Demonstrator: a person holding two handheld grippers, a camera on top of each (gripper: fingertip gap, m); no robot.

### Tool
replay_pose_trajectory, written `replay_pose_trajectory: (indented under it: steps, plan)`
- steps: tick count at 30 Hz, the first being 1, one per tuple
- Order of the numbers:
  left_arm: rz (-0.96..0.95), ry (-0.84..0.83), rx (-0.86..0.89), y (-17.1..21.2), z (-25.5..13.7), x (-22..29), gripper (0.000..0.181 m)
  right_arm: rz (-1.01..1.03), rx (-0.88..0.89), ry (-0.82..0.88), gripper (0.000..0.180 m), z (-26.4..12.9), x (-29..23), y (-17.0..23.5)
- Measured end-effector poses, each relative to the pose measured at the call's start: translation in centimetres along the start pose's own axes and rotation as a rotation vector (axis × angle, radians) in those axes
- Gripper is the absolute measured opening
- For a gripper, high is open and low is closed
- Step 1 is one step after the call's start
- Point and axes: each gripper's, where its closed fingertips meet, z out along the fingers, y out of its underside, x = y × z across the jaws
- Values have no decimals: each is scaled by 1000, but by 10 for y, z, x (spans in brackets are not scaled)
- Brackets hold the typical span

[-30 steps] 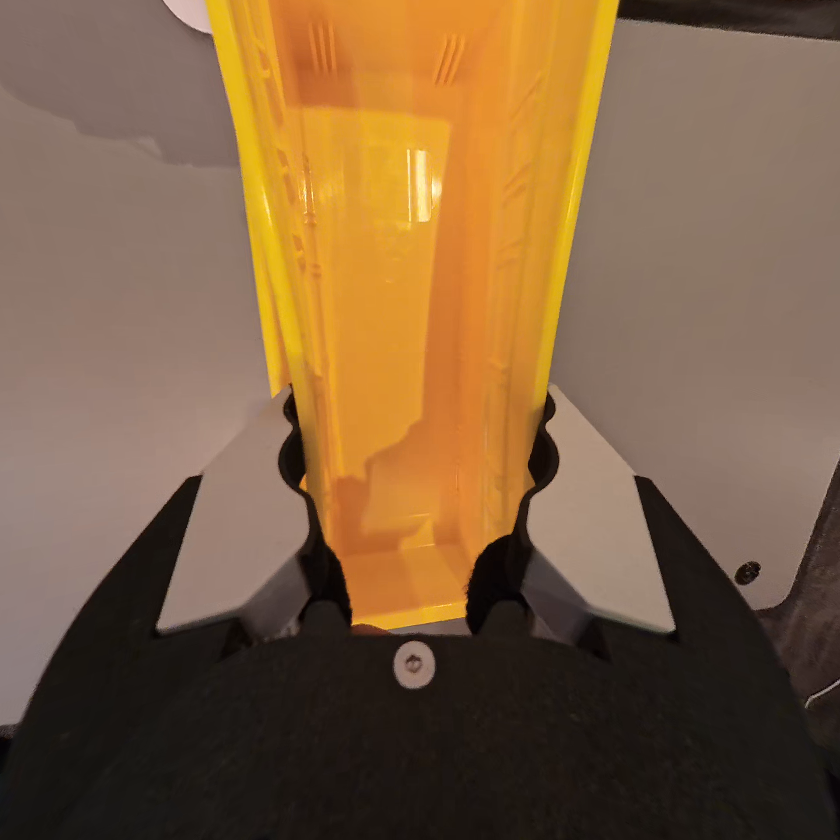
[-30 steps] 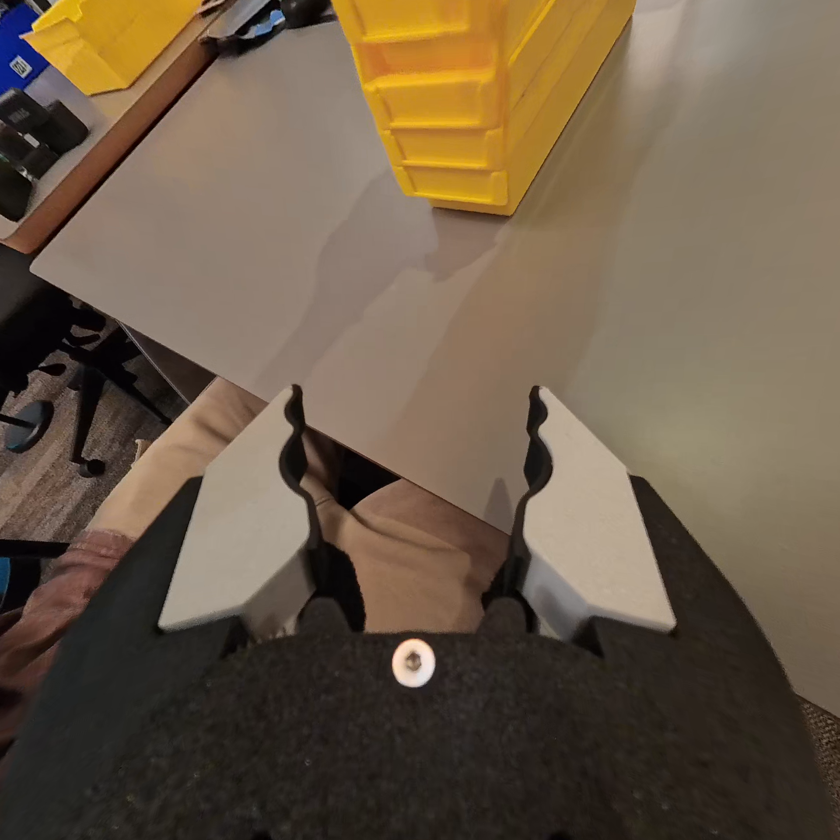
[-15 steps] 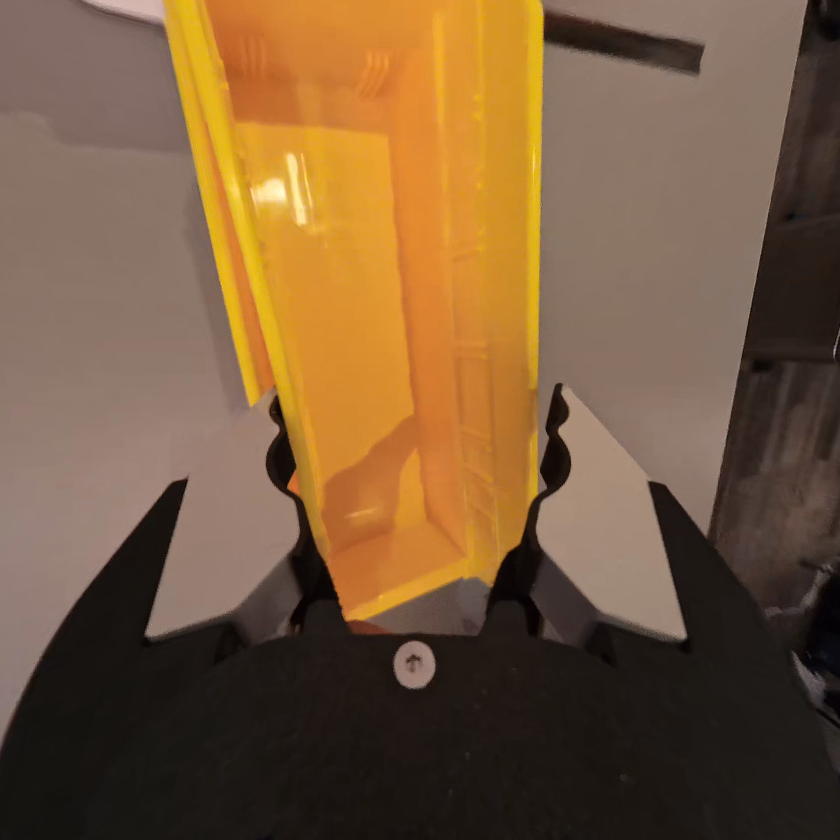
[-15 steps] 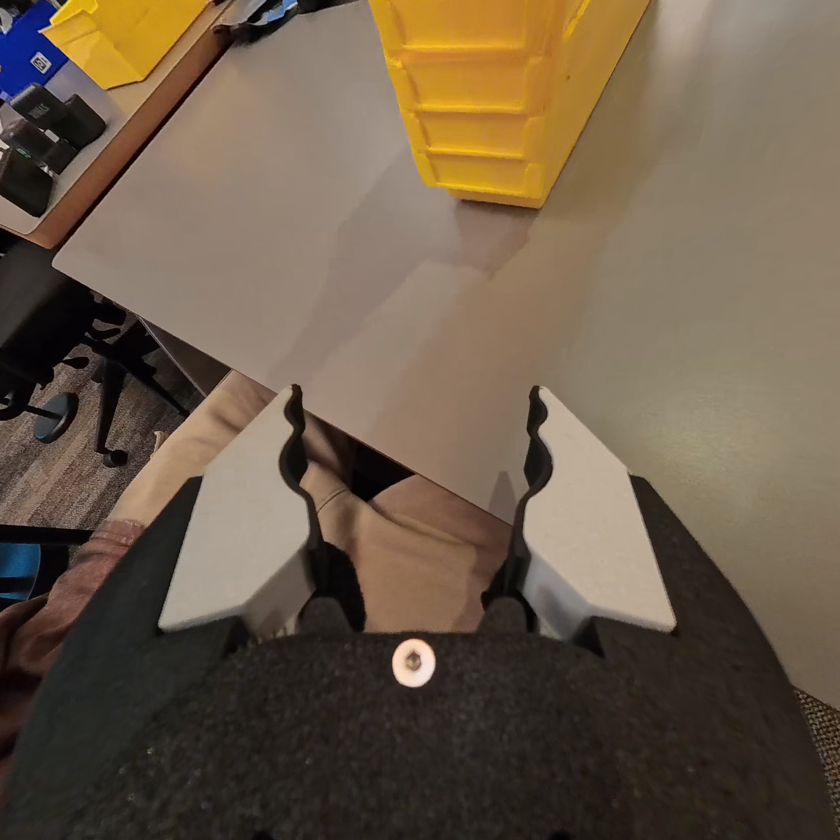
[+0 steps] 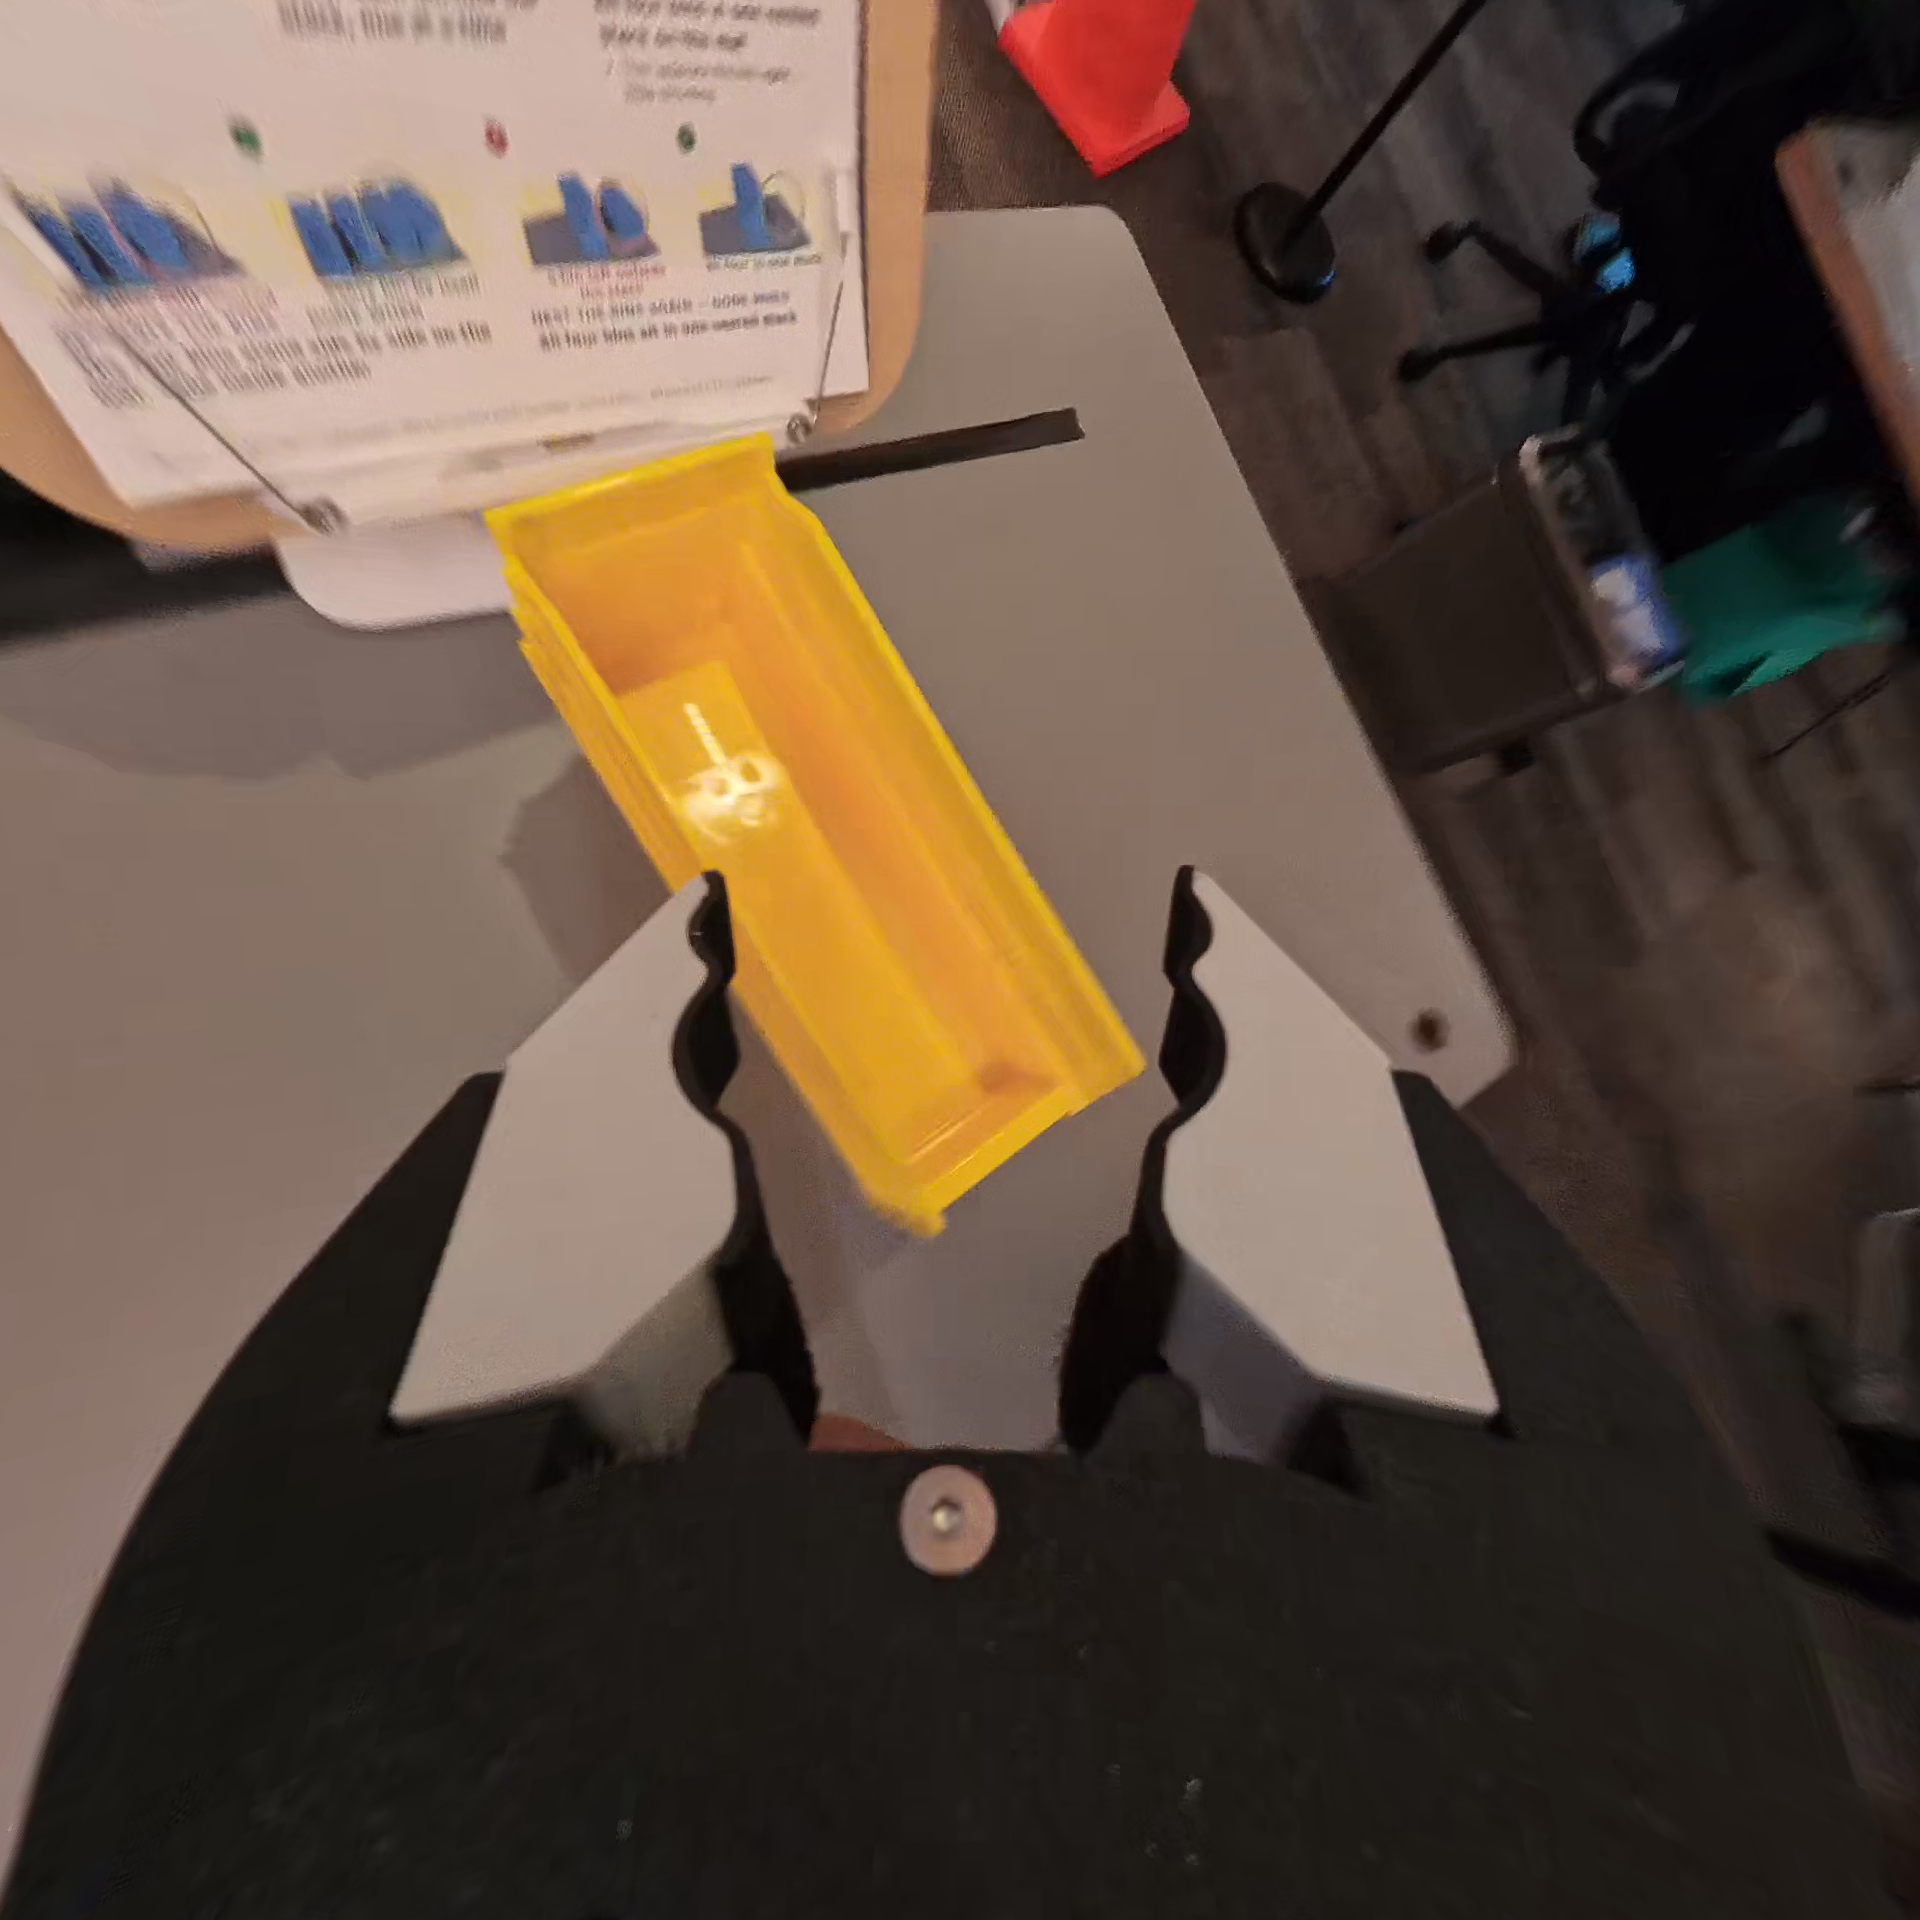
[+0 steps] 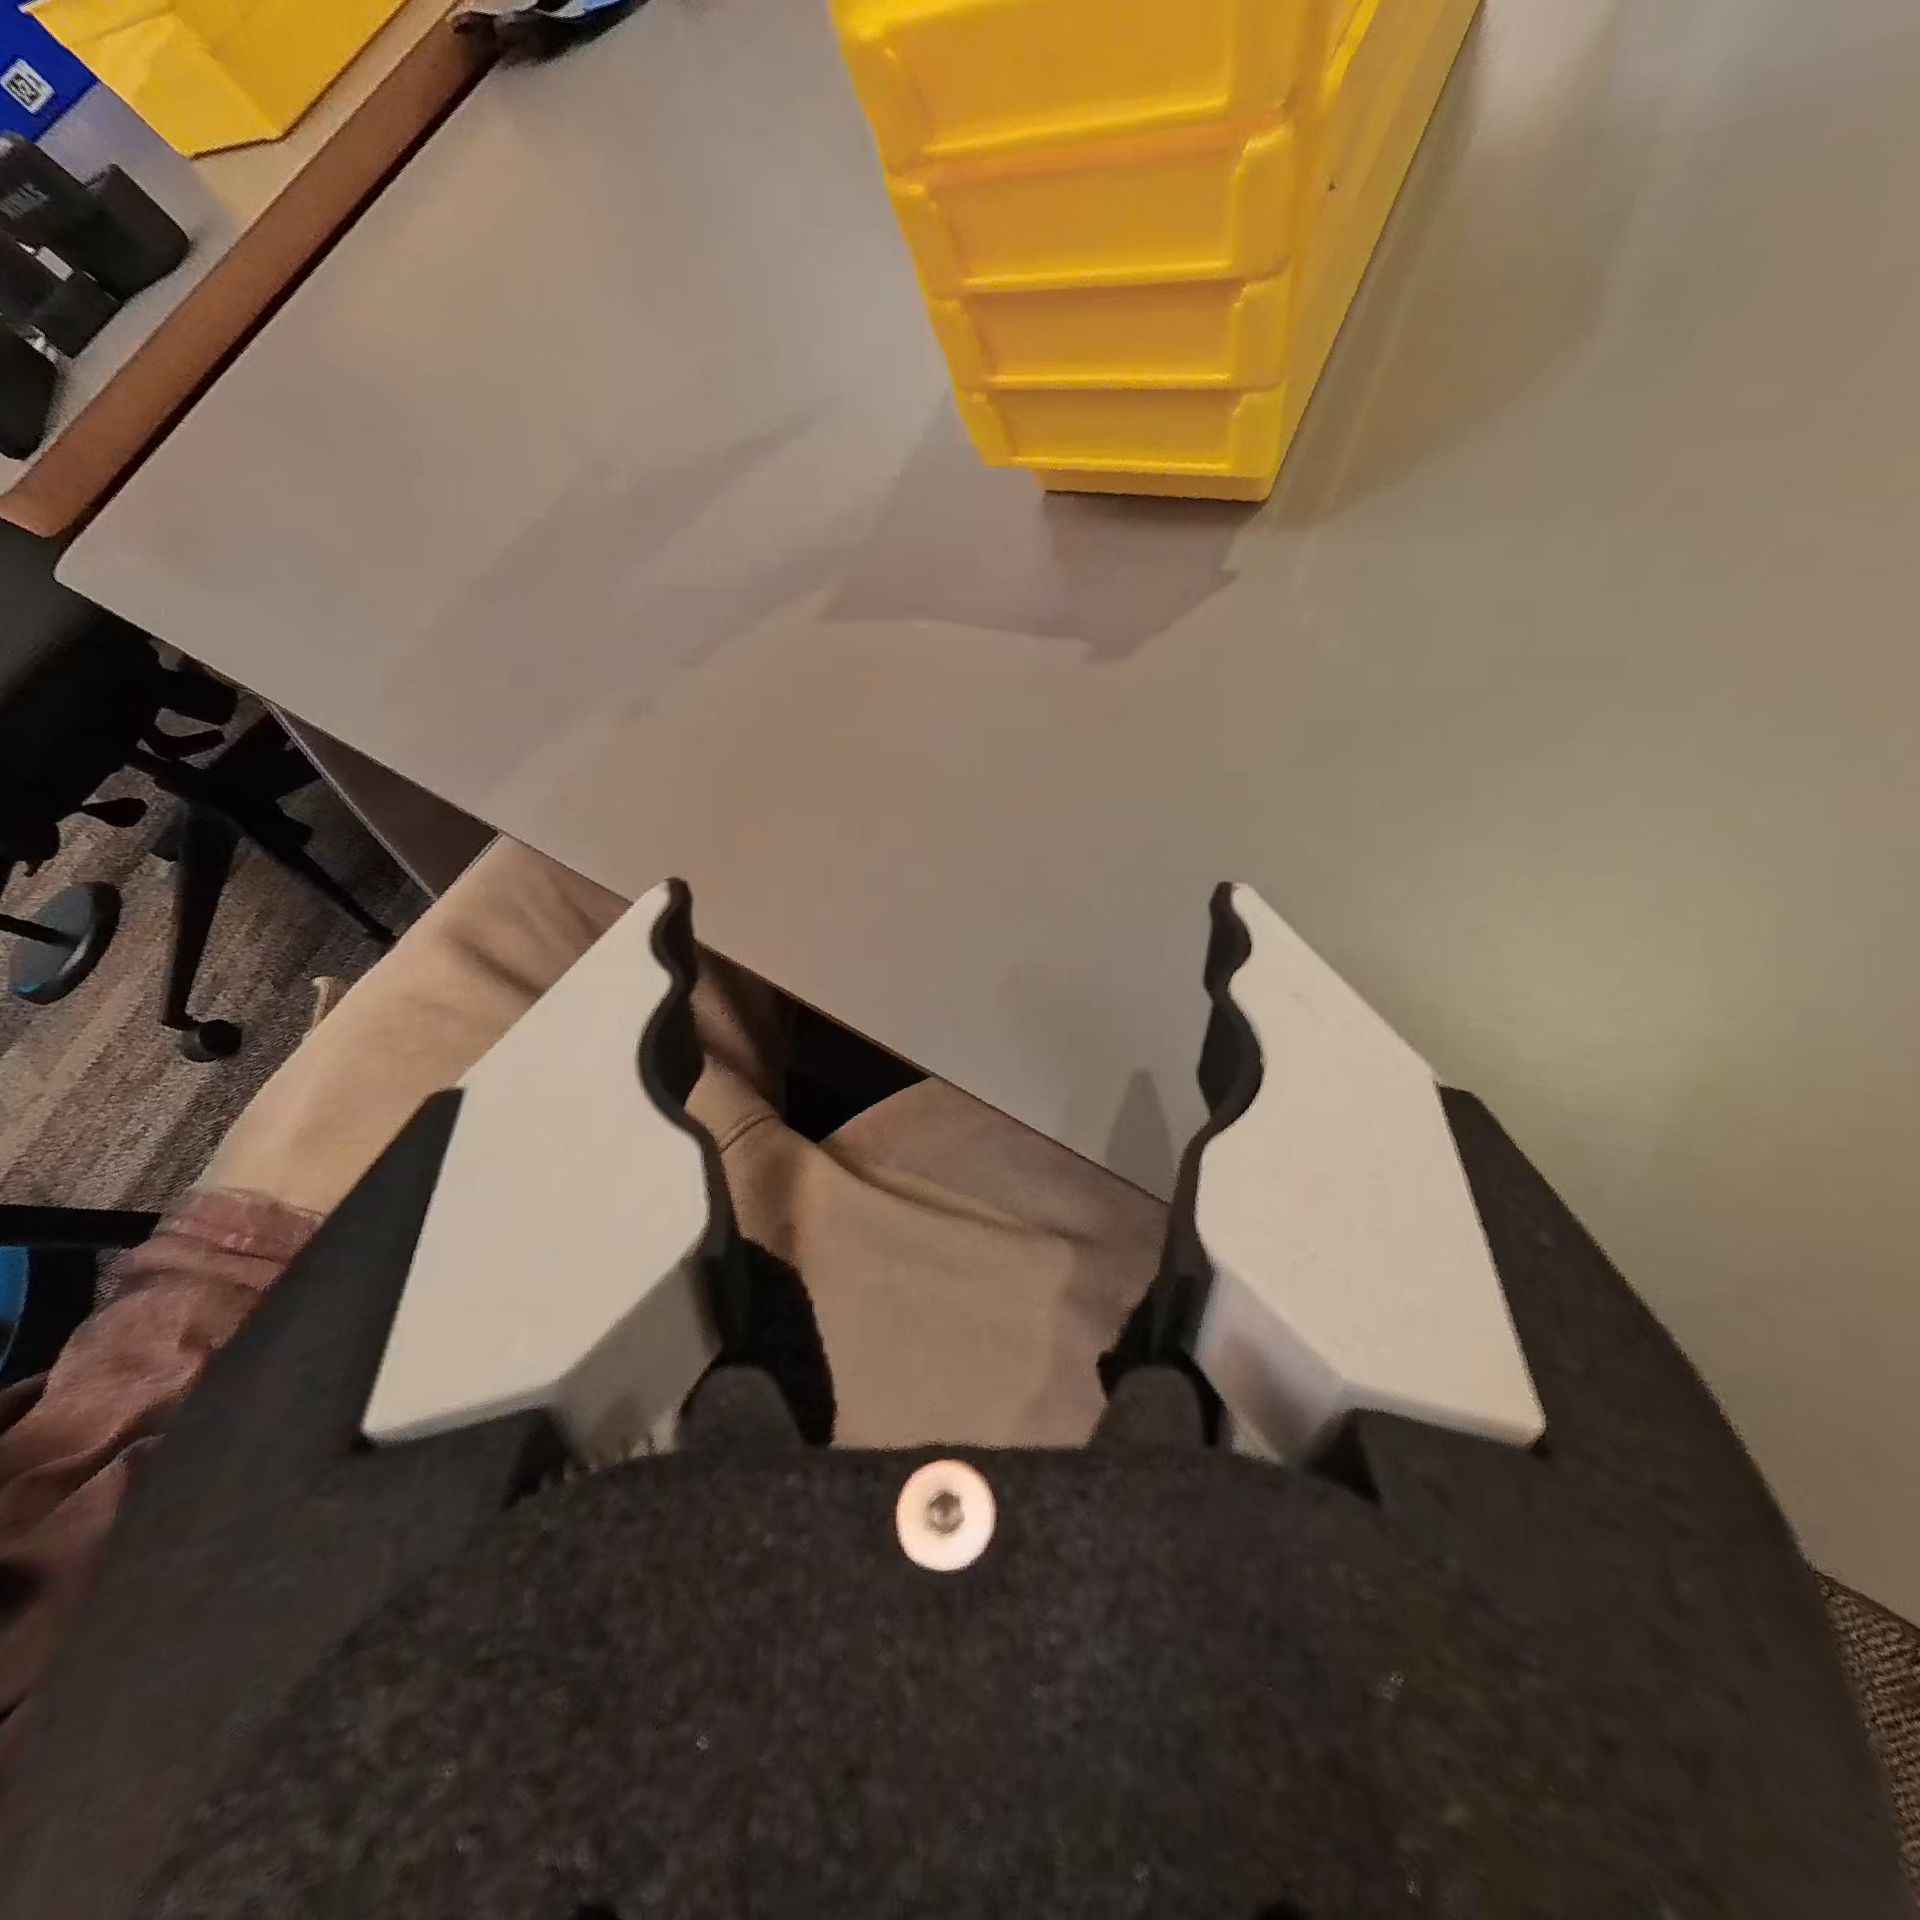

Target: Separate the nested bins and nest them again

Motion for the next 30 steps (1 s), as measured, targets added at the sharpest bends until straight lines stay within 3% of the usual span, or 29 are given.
replay_pose_trajectory:
  steps: [6, 11, 15, 18, 20, 26, 30]
  plan:
    - [408, -213, 178, 137, -53, -11, 75, -67, 46, 60, 98, -3, 4, -5]
    - [477, -367, 525, 240, -87, -13, 66, -127, 160, 145, 91, -12, 9, -23]
    - [455, -377, 471, 311, -76, -28, 67, -198, 94, 185, 92, -4, 12, -11]
    - [375, -327, 465, 341, -65, -47, 66, -189, 49, 163, 93, 2, 6, -4]
    - [351, -281, 394, 358, -54, -56, 63, -196, 116, 136, 91, 0, -2, -9]
    - [403, -300, 384, 351, -45, -73, 59, -236, 74, 145, 89, 8, -6, 0]
    - [304, -243, 300, 361, -35, -70, 54, -210, 55, 140, 88, 14, -5, 5]
